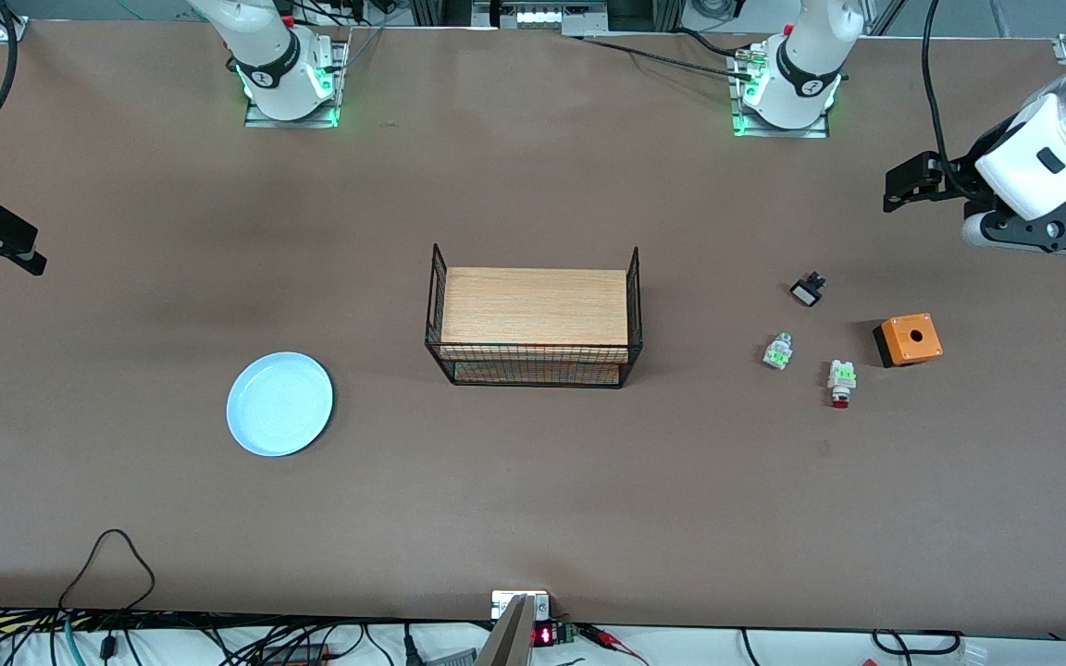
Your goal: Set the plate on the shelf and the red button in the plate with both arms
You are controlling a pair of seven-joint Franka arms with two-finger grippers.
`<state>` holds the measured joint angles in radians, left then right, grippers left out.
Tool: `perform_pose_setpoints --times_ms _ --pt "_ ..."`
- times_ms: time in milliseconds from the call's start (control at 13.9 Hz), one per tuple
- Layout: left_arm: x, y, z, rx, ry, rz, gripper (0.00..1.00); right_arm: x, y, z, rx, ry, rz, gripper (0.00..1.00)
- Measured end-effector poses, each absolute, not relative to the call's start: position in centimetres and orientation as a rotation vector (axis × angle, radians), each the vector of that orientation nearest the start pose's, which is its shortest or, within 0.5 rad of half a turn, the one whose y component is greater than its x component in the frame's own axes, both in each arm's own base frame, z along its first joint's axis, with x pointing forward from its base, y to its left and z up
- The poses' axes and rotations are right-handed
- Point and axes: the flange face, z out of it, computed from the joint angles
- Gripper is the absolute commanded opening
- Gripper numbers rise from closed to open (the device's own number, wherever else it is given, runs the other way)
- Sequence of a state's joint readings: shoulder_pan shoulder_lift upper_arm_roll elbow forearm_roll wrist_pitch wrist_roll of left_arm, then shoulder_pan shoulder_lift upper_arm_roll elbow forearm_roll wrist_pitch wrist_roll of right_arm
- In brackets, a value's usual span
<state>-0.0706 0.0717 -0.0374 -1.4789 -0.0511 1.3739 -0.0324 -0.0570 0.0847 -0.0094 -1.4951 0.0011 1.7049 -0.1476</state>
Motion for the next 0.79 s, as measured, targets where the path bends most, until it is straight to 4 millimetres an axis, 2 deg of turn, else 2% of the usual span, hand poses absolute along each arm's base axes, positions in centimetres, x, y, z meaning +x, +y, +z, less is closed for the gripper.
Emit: perform_pose_setpoints --times_ms 432,793 --pt "55.1 -6.5 61.2 -3.167 0.129 0.285 1.00 59.0 -6.7 61.5 -3.135 -0.049 -0.132 1.00" --pt "55.1 -6.5 61.2 -3.167 0.129 0.285 1.00 60.0 -6.6 57.3 -3.080 -0.025 -0.104 1.00"
